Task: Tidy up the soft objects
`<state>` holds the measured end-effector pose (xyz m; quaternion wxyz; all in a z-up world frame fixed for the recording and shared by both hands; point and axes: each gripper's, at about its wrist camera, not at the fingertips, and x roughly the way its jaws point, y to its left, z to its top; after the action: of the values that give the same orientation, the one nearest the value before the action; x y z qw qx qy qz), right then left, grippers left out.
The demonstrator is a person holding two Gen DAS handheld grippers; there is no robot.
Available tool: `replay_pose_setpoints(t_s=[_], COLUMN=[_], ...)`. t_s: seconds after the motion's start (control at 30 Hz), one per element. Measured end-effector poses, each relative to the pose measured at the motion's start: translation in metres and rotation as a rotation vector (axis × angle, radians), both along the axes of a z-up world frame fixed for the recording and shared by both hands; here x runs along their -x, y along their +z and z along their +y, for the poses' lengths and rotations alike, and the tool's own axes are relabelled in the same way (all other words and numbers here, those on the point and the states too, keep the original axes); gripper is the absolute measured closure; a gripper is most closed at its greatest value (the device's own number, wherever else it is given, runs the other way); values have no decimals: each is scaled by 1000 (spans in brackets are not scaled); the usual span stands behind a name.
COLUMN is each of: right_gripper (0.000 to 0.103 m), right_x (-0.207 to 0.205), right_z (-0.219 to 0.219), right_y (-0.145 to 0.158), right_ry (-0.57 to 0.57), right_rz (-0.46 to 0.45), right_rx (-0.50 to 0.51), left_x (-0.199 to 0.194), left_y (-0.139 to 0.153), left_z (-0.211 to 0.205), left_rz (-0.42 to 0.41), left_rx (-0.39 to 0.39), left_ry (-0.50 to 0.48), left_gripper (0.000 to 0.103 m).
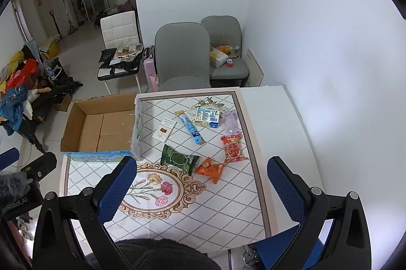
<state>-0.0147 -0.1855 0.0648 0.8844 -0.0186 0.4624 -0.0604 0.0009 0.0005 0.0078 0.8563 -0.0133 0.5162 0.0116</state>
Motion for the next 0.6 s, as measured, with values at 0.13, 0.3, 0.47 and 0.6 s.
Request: replay_pose_setpoints(t_s=[0.13,0.3,0.47,0.6], right_gripper=[0,0,0,0], right_x=[-1,0,0,1], right_z=[0,-2,-3,-2], right_y=[1,5,4,4], right_ry=[-2,-2,-3,-2], right_rz=[0,1,2,1], right_rx=[-1,-2,-7,0], left_x=[0,0,1,3], left_y=[0,-1,-1,-1], left_z=[-1,-2,-1,-2], left_rz=[1,3,5,7], left_rx=[-1,0,6,9], left_ry=[2,1,-3,-8], left_gripper=[0,0,0,0])
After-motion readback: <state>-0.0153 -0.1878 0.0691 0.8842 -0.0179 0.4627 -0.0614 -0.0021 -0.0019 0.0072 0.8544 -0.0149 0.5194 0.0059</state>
